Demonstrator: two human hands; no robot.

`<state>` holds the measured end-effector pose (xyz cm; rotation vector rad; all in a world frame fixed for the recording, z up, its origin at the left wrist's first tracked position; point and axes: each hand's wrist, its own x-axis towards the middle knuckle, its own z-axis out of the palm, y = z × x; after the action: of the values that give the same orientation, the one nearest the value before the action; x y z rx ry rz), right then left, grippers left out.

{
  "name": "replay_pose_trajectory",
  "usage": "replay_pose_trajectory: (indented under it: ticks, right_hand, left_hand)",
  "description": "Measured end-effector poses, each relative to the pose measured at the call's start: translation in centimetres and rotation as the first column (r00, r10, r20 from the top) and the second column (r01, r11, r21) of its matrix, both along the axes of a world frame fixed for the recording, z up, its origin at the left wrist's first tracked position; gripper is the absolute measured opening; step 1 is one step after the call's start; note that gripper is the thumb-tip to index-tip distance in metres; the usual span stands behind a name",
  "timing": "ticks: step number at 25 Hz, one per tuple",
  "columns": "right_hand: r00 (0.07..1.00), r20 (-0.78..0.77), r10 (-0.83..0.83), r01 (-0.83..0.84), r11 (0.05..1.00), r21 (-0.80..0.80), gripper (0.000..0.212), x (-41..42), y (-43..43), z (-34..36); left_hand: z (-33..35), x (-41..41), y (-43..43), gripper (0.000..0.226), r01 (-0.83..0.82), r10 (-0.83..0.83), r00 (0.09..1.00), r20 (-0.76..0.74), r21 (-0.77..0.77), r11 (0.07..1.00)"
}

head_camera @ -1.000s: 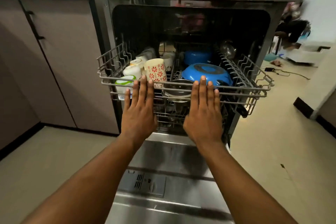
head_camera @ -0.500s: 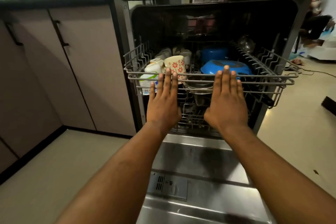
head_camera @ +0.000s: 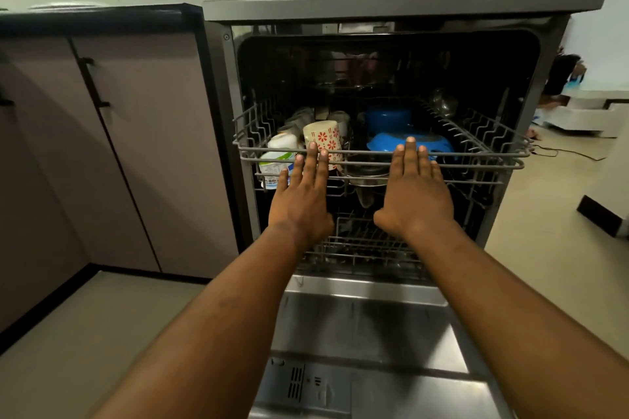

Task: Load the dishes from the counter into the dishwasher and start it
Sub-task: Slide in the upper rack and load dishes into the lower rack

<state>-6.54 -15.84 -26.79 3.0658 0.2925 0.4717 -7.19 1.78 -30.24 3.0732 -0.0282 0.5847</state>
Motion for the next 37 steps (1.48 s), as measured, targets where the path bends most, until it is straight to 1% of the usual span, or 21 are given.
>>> replay_pose_trajectory:
  ticks: [7,10,14,17,23,26,30,32,37]
  right_hand:
    - [0.998,0.047,-0.048,0.047,0.999,0.019,0.110,3.1,1.5,-0.4]
    - [0.998,0.028,-0.048,0.047,0.999,0.015,0.110,5.3,1.8,-0.2]
    - [1.000,-0.013,-0.021,0.021,0.999,0.032,0.111,8.1,1.5,0.2]
    - [1.000,-0.019,0.006,-0.005,0.998,0.062,0.112,10.0,1.5,0.3]
    - [0.998,0.047,0.036,-0.039,0.997,0.062,0.115,12.0,1.1,-1.0]
    - [0.997,0.058,0.042,-0.047,0.996,0.076,0.114,12.9,0.9,-0.8]
    - [0.997,0.050,0.060,-0.065,0.994,0.090,0.115,14.0,1.1,-0.8]
    - [0.997,0.042,0.072,-0.076,0.992,0.096,0.114,14.5,1.0,-0.6]
    - [0.996,-0.028,0.089,-0.085,0.989,0.119,0.113,14.7,0.9,0.0]
  left_hand:
    - [0.5,3.5,0.6,0.101,0.006,-0.006,0.999,-0.037,0.000,1.000]
    - [0.8,5.2,0.8,0.101,-0.010,0.009,0.999,-0.052,-0.009,1.000]
    - [1.9,7.8,0.5,0.104,-0.019,0.018,0.993,-0.117,-0.011,1.000]
    - [2.6,9.5,0.3,0.106,-0.051,0.053,0.991,-0.124,0.014,0.999]
    - [2.5,11.1,0.3,0.109,-0.082,0.094,0.988,-0.122,0.101,0.991]
    - [3.3,11.5,0.5,0.108,-0.082,0.104,0.983,-0.151,0.144,0.986]
    - [4.5,12.4,0.6,0.108,-0.085,0.114,0.970,-0.216,0.143,0.986]
    - [4.7,12.7,0.7,0.107,-0.098,0.136,0.964,-0.228,0.171,0.980]
    - [5.4,12.7,0.3,0.102,-0.113,0.164,0.949,-0.269,0.196,0.974]
